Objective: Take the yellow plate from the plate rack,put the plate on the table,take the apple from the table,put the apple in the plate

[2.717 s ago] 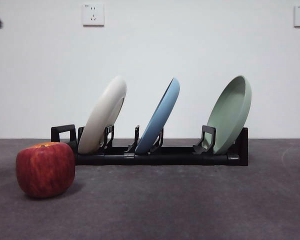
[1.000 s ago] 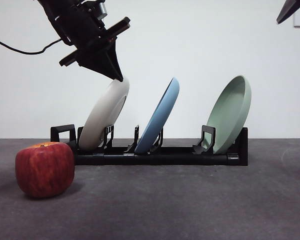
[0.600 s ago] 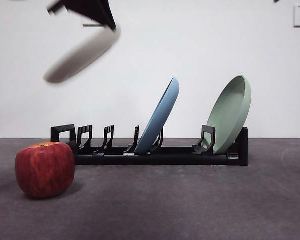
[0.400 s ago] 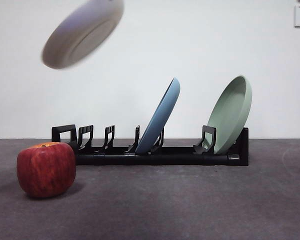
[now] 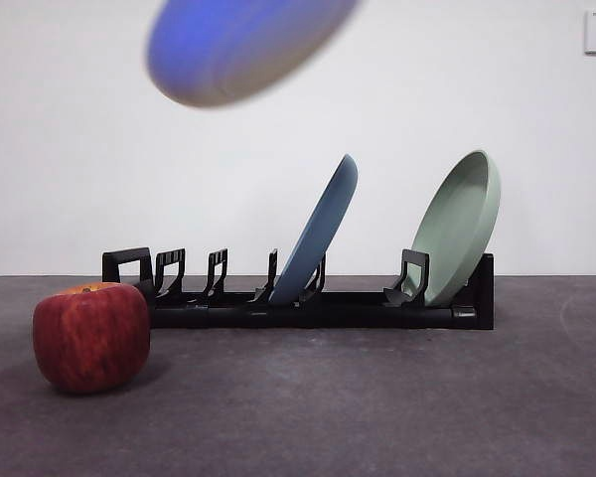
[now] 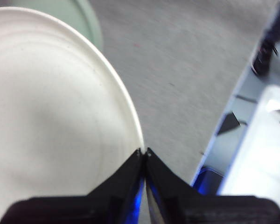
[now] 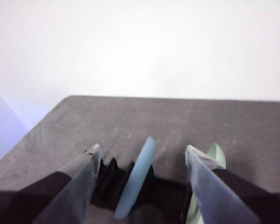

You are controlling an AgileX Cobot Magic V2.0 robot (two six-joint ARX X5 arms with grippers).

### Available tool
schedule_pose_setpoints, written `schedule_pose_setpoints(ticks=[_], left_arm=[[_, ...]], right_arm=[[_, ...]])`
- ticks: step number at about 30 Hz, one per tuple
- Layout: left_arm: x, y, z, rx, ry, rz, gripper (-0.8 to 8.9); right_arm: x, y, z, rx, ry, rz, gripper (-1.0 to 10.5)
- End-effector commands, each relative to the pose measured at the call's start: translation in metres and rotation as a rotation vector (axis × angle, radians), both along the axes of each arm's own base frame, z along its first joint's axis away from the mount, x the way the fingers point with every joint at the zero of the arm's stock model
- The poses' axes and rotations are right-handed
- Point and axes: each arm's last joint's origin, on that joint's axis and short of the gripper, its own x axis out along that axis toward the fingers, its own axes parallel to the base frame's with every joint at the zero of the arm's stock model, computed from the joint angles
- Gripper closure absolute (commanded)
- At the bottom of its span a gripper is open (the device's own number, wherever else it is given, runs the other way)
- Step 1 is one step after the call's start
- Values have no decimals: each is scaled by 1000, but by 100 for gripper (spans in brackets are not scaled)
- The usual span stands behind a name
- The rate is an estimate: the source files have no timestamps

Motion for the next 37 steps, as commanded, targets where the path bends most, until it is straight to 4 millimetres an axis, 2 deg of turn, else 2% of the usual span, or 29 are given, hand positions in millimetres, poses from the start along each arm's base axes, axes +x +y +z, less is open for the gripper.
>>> schedule_pose_setpoints(ticks=[1, 5, 9, 16, 25, 29, 33, 37], left_arm=[[-8, -15, -21, 39, 3, -6, 822], [-18, -30, -54, 62, 7, -3, 822], [-22, -37, -93, 67, 6, 10, 822], [-20, -42, -151, 105, 27, 7, 822], [-10, -66, -213, 250, 97, -13, 822], [-10, -68, -223, 279, 114, -15, 798], [-10, -68, -219, 253, 117, 9, 526], [-10, -65, -199, 166, 96, 45, 502]], right_arm=[[1, 0, 13, 3, -18, -2, 632], [3, 0, 24, 5, -35, -1, 632], [6, 1, 27, 5, -38, 0, 632], [11, 4, 24, 4, -24, 19, 631], [9, 25, 23, -12, -26, 121, 631], [8, 35, 22, -19, -25, 167, 631], [7, 47, 20, -29, -24, 222, 631], [8, 59, 18, -36, -14, 272, 631]])
